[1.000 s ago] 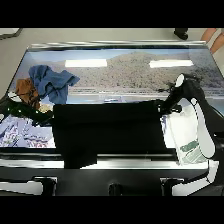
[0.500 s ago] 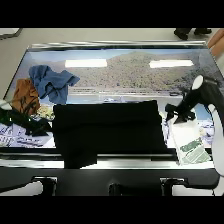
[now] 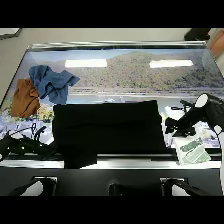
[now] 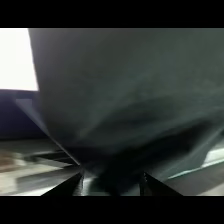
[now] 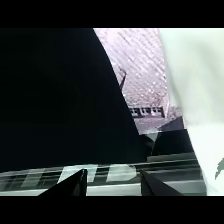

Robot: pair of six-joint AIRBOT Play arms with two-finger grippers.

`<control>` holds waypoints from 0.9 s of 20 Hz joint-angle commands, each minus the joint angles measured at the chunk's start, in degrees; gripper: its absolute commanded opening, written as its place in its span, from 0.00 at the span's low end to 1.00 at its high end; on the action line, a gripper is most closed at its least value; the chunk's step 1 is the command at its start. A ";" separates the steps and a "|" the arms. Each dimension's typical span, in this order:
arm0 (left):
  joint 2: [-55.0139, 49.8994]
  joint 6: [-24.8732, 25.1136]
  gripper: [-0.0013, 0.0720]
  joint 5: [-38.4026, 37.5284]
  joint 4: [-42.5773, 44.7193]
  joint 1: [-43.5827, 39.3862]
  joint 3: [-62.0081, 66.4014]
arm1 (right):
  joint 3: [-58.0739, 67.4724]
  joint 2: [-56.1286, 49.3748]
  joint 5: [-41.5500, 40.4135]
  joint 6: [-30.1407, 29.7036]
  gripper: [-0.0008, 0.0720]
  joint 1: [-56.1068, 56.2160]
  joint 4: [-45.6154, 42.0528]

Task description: Fold the shirts.

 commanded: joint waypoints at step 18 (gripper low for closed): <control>1.20 1.16 0.06 6.08 -1.66 -4.79 -3.21 | -14.03 -1.88 -12.31 -1.07 0.69 -0.04 2.45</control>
